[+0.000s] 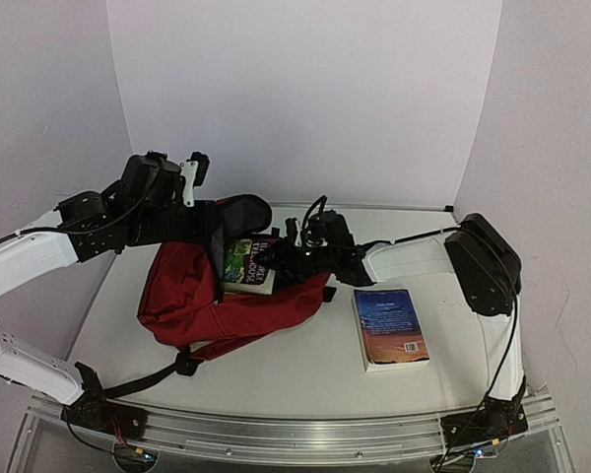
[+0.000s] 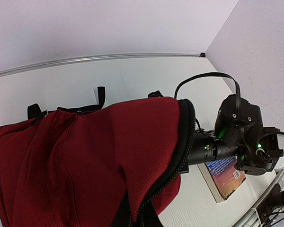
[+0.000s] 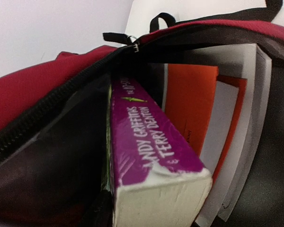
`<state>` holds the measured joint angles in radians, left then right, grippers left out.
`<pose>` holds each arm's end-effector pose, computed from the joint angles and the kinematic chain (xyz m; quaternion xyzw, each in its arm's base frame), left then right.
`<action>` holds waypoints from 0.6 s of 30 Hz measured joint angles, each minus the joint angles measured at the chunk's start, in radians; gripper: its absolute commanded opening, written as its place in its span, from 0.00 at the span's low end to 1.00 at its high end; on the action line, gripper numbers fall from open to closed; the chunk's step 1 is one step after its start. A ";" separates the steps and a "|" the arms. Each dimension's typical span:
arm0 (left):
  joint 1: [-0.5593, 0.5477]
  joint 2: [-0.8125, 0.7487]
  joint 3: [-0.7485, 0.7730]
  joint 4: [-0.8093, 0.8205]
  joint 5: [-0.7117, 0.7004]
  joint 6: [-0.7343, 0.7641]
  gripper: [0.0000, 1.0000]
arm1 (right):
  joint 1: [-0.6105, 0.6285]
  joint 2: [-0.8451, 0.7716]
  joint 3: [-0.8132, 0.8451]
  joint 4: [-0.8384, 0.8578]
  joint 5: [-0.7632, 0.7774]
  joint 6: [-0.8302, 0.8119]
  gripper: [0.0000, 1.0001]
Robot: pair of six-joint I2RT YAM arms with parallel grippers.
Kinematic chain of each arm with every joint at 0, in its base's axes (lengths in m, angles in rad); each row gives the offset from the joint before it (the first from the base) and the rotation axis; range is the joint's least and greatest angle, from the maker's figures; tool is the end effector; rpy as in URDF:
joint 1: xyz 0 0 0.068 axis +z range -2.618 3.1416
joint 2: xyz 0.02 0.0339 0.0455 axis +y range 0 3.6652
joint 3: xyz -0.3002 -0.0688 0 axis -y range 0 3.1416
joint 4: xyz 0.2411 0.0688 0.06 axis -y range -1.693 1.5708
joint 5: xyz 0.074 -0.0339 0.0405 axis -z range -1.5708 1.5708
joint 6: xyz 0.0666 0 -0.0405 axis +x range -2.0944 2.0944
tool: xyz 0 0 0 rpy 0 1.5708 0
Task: Pack the student bag
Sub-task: Place the book in the student bag.
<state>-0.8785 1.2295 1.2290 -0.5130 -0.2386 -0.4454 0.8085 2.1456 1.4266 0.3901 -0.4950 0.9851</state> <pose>0.1918 -0.2066 0.3881 0.1256 0.8502 -0.2267 0.4582 0.3429 0.4049 0.2090 -0.0724 0.7980 0.5651 0.1964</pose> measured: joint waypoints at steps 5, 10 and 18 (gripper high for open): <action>0.014 -0.019 -0.026 0.013 0.000 -0.027 0.00 | 0.001 -0.007 -0.014 -0.078 0.050 -0.059 0.68; 0.022 -0.031 -0.035 0.017 0.001 -0.036 0.00 | 0.001 -0.066 -0.079 -0.128 0.108 -0.099 0.71; 0.024 -0.031 -0.035 0.017 0.005 -0.045 0.00 | 0.001 -0.107 -0.088 -0.153 0.151 -0.148 0.44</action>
<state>-0.8541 1.1980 1.1942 -0.4957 -0.2336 -0.4909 0.8098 2.0388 1.3388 0.2368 -0.3439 0.8371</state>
